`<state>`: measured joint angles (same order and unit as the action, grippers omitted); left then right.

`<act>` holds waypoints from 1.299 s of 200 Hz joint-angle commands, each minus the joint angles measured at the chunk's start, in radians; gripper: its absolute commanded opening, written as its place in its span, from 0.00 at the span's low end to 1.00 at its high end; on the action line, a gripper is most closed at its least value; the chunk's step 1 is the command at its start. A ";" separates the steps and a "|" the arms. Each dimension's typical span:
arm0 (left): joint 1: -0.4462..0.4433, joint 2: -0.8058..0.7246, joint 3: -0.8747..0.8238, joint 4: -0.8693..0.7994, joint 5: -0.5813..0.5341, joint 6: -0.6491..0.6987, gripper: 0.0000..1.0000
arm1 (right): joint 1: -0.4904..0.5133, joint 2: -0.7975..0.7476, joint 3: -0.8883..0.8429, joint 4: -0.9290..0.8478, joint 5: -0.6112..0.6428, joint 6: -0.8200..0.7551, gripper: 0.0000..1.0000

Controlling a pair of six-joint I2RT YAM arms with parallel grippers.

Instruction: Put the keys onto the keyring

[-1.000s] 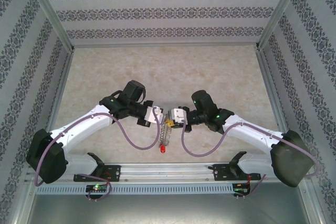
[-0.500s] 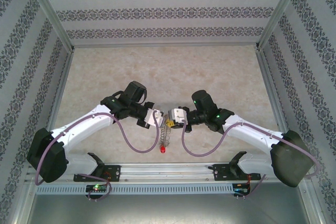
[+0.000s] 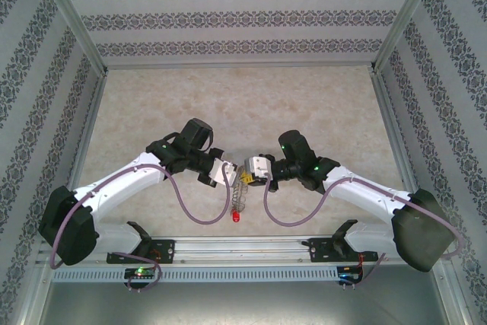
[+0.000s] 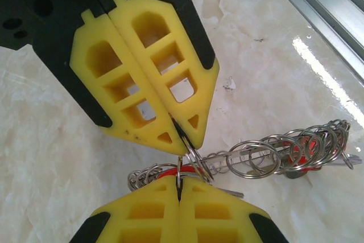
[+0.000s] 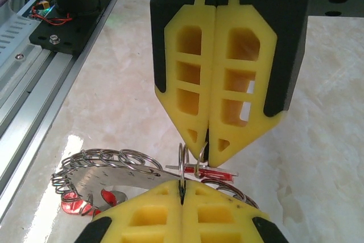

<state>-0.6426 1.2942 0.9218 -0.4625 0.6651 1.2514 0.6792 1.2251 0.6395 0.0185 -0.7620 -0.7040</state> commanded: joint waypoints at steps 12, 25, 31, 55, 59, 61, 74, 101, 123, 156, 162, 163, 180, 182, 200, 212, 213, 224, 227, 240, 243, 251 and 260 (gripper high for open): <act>-0.020 -0.050 -0.040 0.038 -0.010 0.020 0.00 | -0.017 -0.002 0.015 0.040 -0.061 0.025 0.00; -0.020 -0.056 -0.042 0.046 -0.010 0.018 0.00 | -0.017 0.005 0.017 0.040 -0.068 0.028 0.00; -0.020 -0.058 -0.042 0.046 -0.010 0.016 0.00 | -0.017 0.008 0.018 0.038 -0.070 0.028 0.00; -0.020 -0.063 -0.040 0.047 -0.012 0.012 0.00 | -0.012 0.013 0.025 0.025 -0.081 0.015 0.00; -0.021 -0.063 -0.038 0.046 -0.012 0.012 0.00 | -0.010 0.013 0.026 0.023 -0.085 0.011 0.00; -0.020 -0.064 -0.038 0.045 -0.012 0.012 0.00 | -0.008 0.013 0.026 0.023 -0.087 0.011 0.00; -0.020 -0.062 -0.032 0.042 -0.014 0.017 0.00 | -0.005 0.015 0.027 0.021 -0.094 0.009 0.00; -0.023 -0.063 -0.025 0.029 -0.013 0.054 0.00 | -0.003 0.020 0.031 0.016 -0.088 0.006 0.00; -0.032 -0.062 -0.021 0.005 -0.016 0.082 0.00 | -0.005 0.016 0.026 0.021 -0.085 0.013 0.00; -0.038 -0.053 -0.020 0.010 -0.018 0.089 0.00 | -0.003 0.030 0.033 0.019 -0.095 0.014 0.00; -0.040 -0.049 -0.016 0.010 -0.019 0.089 0.00 | -0.003 0.032 0.035 0.019 -0.098 0.013 0.00; -0.040 -0.047 -0.016 0.010 -0.019 0.089 0.00 | -0.003 0.033 0.035 0.018 -0.098 0.013 0.00; -0.045 -0.042 -0.013 0.013 -0.018 0.093 0.00 | -0.003 0.037 0.038 0.016 -0.097 0.012 0.00; -0.046 -0.042 -0.013 0.013 -0.018 0.094 0.00 | -0.002 0.037 0.038 0.015 -0.096 0.012 0.00; -0.052 -0.049 -0.018 0.031 -0.021 0.093 0.00 | -0.003 0.034 0.037 0.014 -0.086 0.013 0.00; -0.055 -0.055 -0.021 0.036 -0.025 0.095 0.00 | -0.007 0.033 0.035 0.014 -0.086 0.015 0.00; -0.055 -0.056 -0.020 0.036 -0.025 0.095 0.00 | -0.007 0.033 0.035 0.014 -0.086 0.015 0.00; -0.060 -0.057 -0.022 0.033 -0.030 0.100 0.00 | -0.006 0.033 0.034 0.017 -0.086 0.018 0.00; -0.061 -0.058 -0.023 0.033 -0.031 0.101 0.00 | -0.008 0.033 0.034 0.018 -0.087 0.019 0.00; -0.067 -0.060 -0.027 0.026 -0.040 0.114 0.00 | -0.009 0.036 0.035 0.021 -0.086 0.025 0.00; -0.069 -0.062 -0.029 0.025 -0.043 0.116 0.00 | -0.009 0.036 0.035 0.021 -0.088 0.027 0.00; -0.073 -0.065 -0.031 0.026 -0.049 0.120 0.00 | -0.012 0.040 0.038 0.020 -0.089 0.030 0.00; -0.076 -0.068 -0.033 0.028 -0.054 0.123 0.00 | -0.013 0.044 0.040 0.020 -0.090 0.033 0.00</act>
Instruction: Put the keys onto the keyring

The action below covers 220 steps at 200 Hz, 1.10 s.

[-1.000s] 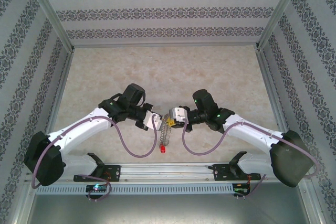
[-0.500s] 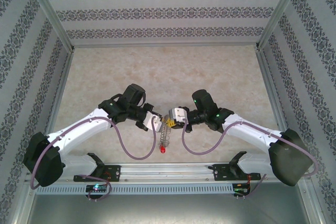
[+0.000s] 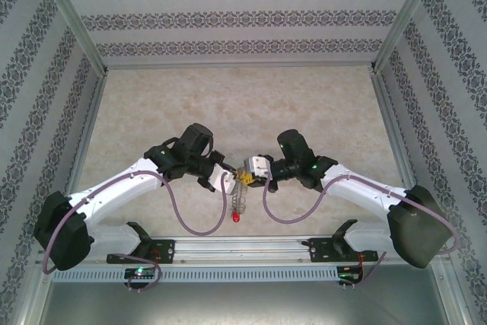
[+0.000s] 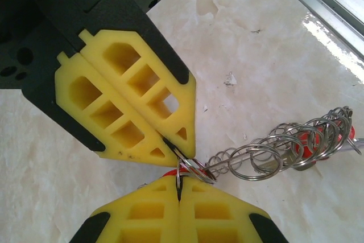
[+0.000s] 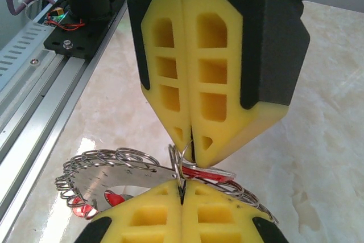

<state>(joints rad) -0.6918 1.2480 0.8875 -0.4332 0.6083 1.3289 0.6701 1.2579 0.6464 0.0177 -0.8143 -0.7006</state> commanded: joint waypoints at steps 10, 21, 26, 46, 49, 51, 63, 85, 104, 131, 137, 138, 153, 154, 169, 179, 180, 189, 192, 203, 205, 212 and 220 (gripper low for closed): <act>-0.028 -0.027 -0.004 0.005 -0.003 0.043 0.00 | -0.008 0.016 0.036 0.019 -0.039 0.033 0.00; -0.029 -0.033 -0.008 0.012 -0.012 0.045 0.00 | -0.010 0.017 0.037 0.018 -0.040 0.036 0.00; -0.029 -0.035 -0.011 0.015 -0.016 0.045 0.00 | -0.011 0.018 0.038 0.018 -0.041 0.038 0.00; -0.031 -0.045 -0.018 0.022 -0.027 0.052 0.00 | -0.019 0.021 0.038 0.021 -0.046 0.048 0.00; -0.031 -0.047 -0.019 0.023 -0.028 0.052 0.00 | -0.019 0.023 0.038 0.021 -0.046 0.050 0.00; -0.031 -0.048 -0.021 0.024 -0.029 0.054 0.00 | -0.018 0.023 0.038 0.021 -0.048 0.049 0.00; -0.031 -0.054 -0.027 0.030 -0.035 0.058 0.00 | -0.023 0.024 0.037 0.023 -0.051 0.055 0.00; -0.032 -0.058 -0.027 0.020 -0.041 0.064 0.00 | -0.028 0.024 0.036 0.029 -0.054 0.062 0.00; -0.037 -0.056 -0.032 0.017 -0.048 0.069 0.00 | -0.032 0.022 0.035 0.033 -0.054 0.065 0.00; -0.040 -0.055 -0.043 0.020 -0.062 0.070 0.00 | -0.034 0.018 0.033 0.036 -0.056 0.067 0.00; -0.040 -0.056 -0.045 0.022 -0.067 0.070 0.00 | -0.035 0.018 0.032 0.036 -0.056 0.066 0.00; -0.040 -0.055 -0.045 0.022 -0.067 0.071 0.00 | -0.036 0.018 0.032 0.036 -0.056 0.067 0.00; -0.040 -0.056 -0.050 0.022 -0.072 0.076 0.00 | -0.037 0.018 0.030 0.039 -0.055 0.068 0.00; -0.040 -0.056 -0.050 0.022 -0.073 0.076 0.00 | -0.037 0.018 0.030 0.039 -0.055 0.068 0.00; -0.040 -0.054 -0.053 0.017 -0.082 0.079 0.00 | -0.039 0.016 0.030 0.039 -0.054 0.067 0.00; -0.040 -0.056 -0.054 0.013 -0.091 0.085 0.00 | -0.039 0.014 0.029 0.040 -0.052 0.067 0.00; -0.040 -0.055 -0.054 0.013 -0.092 0.085 0.00 | -0.039 0.014 0.029 0.041 -0.052 0.067 0.00; -0.040 -0.058 -0.056 0.013 -0.097 0.088 0.00 | -0.040 0.014 0.029 0.041 -0.052 0.067 0.00; -0.040 -0.059 -0.058 0.013 -0.099 0.088 0.00 | -0.040 0.014 0.029 0.041 -0.051 0.067 0.00; -0.040 -0.064 -0.063 0.020 -0.101 0.087 0.00 | -0.040 0.015 0.029 0.041 -0.051 0.067 0.00; -0.040 -0.065 -0.063 0.021 -0.101 0.088 0.00 | -0.040 0.015 0.029 0.041 -0.052 0.067 0.00; -0.041 -0.068 -0.065 0.024 -0.104 0.086 0.00 | -0.040 0.016 0.029 0.041 -0.051 0.067 0.00; -0.040 -0.071 -0.066 0.024 -0.107 0.083 0.00 | -0.040 0.017 0.029 0.041 -0.052 0.067 0.00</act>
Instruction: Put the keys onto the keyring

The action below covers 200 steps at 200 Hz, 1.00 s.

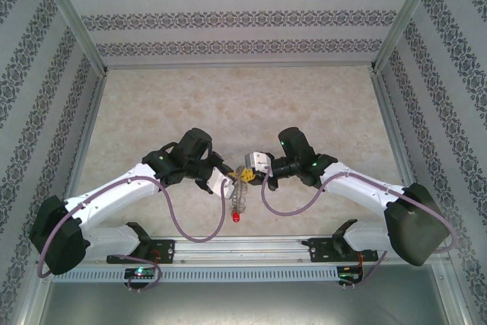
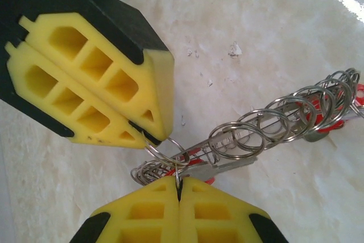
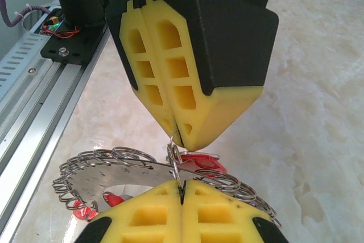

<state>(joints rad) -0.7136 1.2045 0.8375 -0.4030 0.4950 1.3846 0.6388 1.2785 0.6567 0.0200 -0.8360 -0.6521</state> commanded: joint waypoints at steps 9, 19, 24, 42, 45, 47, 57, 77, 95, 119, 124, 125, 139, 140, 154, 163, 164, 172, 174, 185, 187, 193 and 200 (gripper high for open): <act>-0.020 -0.030 -0.018 -0.005 0.006 0.026 0.00 | -0.008 -0.003 0.018 0.038 -0.031 0.020 0.00; -0.021 -0.035 -0.020 0.001 0.007 0.018 0.00 | -0.008 -0.004 0.018 0.038 -0.031 0.020 0.00; -0.021 -0.038 -0.021 0.003 0.007 0.018 0.00 | -0.009 -0.004 0.018 0.038 -0.030 0.020 0.00; -0.021 -0.039 -0.023 0.003 0.003 0.017 0.00 | -0.010 -0.005 0.018 0.038 -0.025 0.018 0.00; -0.021 -0.039 -0.023 0.004 0.003 0.016 0.00 | -0.010 -0.005 0.018 0.037 -0.025 0.018 0.00; -0.021 -0.037 -0.023 0.005 0.002 0.014 0.00 | -0.010 -0.005 0.018 0.037 -0.025 0.018 0.00; -0.021 -0.040 -0.027 0.015 0.001 0.001 0.00 | -0.010 -0.003 0.020 0.035 -0.028 0.016 0.00; -0.021 -0.043 -0.022 0.034 0.006 -0.032 0.00 | -0.006 0.004 0.024 0.028 -0.034 0.012 0.00; -0.021 -0.046 -0.016 0.051 0.010 -0.044 0.00 | -0.002 0.008 0.026 0.023 -0.035 0.009 0.00; -0.022 -0.040 0.001 0.047 0.012 -0.041 0.00 | 0.004 0.016 0.031 0.021 -0.040 0.009 0.00; -0.021 -0.038 0.006 0.043 0.014 -0.039 0.00 | 0.005 0.018 0.032 0.021 -0.040 0.009 0.00; -0.021 -0.038 0.006 0.043 0.016 -0.039 0.00 | 0.006 0.019 0.033 0.020 -0.041 0.009 0.00; -0.021 -0.034 0.014 0.039 0.026 -0.032 0.00 | 0.006 0.022 0.035 0.017 -0.040 0.008 0.00; -0.022 -0.035 0.014 0.039 0.027 -0.032 0.00 | 0.007 0.022 0.035 0.017 -0.040 0.008 0.00; -0.021 -0.034 0.015 0.044 0.031 -0.033 0.00 | 0.008 0.024 0.037 0.014 -0.042 0.008 0.00; -0.021 -0.032 0.016 0.047 0.029 -0.033 0.00 | 0.008 0.024 0.037 0.014 -0.043 0.007 0.00; -0.021 -0.032 0.016 0.047 0.028 -0.034 0.00 | 0.008 0.024 0.037 0.014 -0.043 0.006 0.00; -0.021 -0.032 0.018 0.049 0.027 -0.038 0.00 | 0.008 0.025 0.037 0.012 -0.045 0.006 0.00; -0.021 -0.031 0.018 0.050 0.026 -0.039 0.00 | 0.008 0.025 0.037 0.012 -0.045 0.006 0.00; -0.021 -0.028 0.022 0.049 0.026 -0.038 0.00 | 0.009 0.027 0.037 0.013 -0.046 0.007 0.00; -0.021 -0.026 0.023 0.048 0.025 -0.037 0.00 | 0.010 0.028 0.038 0.014 -0.047 0.007 0.00; -0.021 -0.024 0.025 0.047 0.027 -0.037 0.00 | 0.012 0.030 0.038 0.012 -0.049 0.006 0.00; -0.021 -0.022 0.027 0.049 0.029 -0.037 0.00 | 0.012 0.032 0.040 0.011 -0.050 0.006 0.00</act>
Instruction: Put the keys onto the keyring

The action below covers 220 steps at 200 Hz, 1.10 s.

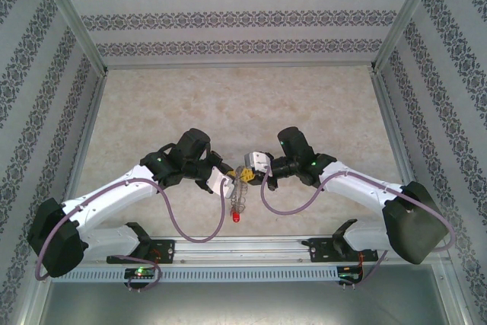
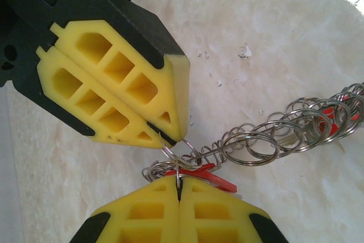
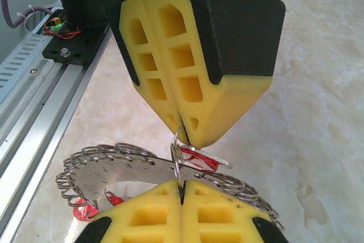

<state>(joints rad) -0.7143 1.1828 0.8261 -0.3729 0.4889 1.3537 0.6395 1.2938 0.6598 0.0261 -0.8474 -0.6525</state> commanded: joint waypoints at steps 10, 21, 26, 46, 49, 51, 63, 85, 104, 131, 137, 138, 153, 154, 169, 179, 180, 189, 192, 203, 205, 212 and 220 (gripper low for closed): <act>-0.020 0.003 0.044 0.022 0.035 -0.008 0.00 | 0.013 0.020 0.040 0.005 -0.041 0.007 0.00; -0.020 0.010 0.051 0.023 0.033 -0.015 0.00 | 0.015 0.024 0.043 0.003 -0.041 0.004 0.00; -0.020 0.013 0.055 0.022 0.031 -0.016 0.00 | 0.015 0.025 0.043 0.003 -0.041 0.005 0.00; -0.021 0.015 0.062 0.021 0.032 -0.015 0.00 | 0.015 0.023 0.043 0.001 -0.037 0.004 0.00; -0.020 0.014 0.060 0.022 0.033 -0.016 0.00 | 0.015 0.024 0.043 0.001 -0.035 0.005 0.00; -0.020 0.015 0.059 0.022 0.034 -0.014 0.00 | 0.015 0.023 0.042 0.001 -0.035 0.005 0.00; -0.020 0.011 0.061 0.020 0.036 -0.010 0.00 | 0.014 0.022 0.041 0.000 -0.034 0.005 0.00; -0.022 0.006 0.057 0.008 0.048 0.004 0.00 | 0.012 0.024 0.041 0.003 -0.033 0.007 0.00; -0.025 0.006 0.055 -0.011 0.050 0.021 0.00 | 0.009 0.022 0.041 0.006 -0.036 0.010 0.00; -0.027 0.011 0.058 -0.050 0.029 0.053 0.00 | 0.003 0.017 0.038 0.010 -0.039 0.016 0.00; -0.027 0.009 0.056 -0.048 0.020 0.053 0.00 | 0.003 0.016 0.038 0.009 -0.039 0.016 0.00; -0.027 0.008 0.054 -0.047 0.019 0.053 0.00 | 0.003 0.016 0.038 0.009 -0.039 0.016 0.00; -0.027 0.003 0.046 -0.040 0.007 0.063 0.00 | 0.000 0.014 0.037 0.011 -0.040 0.017 0.00; -0.027 0.003 0.047 -0.040 0.006 0.063 0.00 | 0.000 0.014 0.037 0.011 -0.039 0.017 0.00; -0.027 0.002 0.047 -0.050 0.004 0.071 0.00 | -0.002 0.012 0.035 0.012 -0.040 0.017 0.00; -0.027 0.002 0.047 -0.055 0.005 0.074 0.00 | -0.002 0.012 0.035 0.012 -0.040 0.017 0.00; -0.027 0.001 0.047 -0.055 0.004 0.074 0.00 | -0.003 0.012 0.034 0.012 -0.039 0.016 0.00; -0.027 -0.001 0.043 -0.055 0.000 0.078 0.00 | -0.004 0.011 0.034 0.014 -0.039 0.019 0.00; -0.027 -0.002 0.041 -0.052 -0.001 0.078 0.00 | -0.004 0.012 0.034 0.014 -0.040 0.019 0.00; -0.027 -0.010 0.033 -0.048 -0.005 0.081 0.00 | -0.007 0.012 0.034 0.014 -0.039 0.020 0.00; -0.027 -0.011 0.031 -0.047 -0.007 0.081 0.00 | -0.006 0.011 0.034 0.015 -0.040 0.020 0.00; -0.027 -0.015 0.027 -0.043 -0.008 0.082 0.00 | -0.005 0.011 0.032 0.015 -0.040 0.019 0.00; -0.027 -0.021 0.022 -0.040 -0.008 0.082 0.00 | -0.008 0.010 0.032 0.015 -0.039 0.021 0.00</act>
<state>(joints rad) -0.7208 1.1896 0.8581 -0.3809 0.4812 1.3998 0.6430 1.3117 0.6762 0.0257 -0.8547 -0.6518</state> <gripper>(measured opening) 0.060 0.040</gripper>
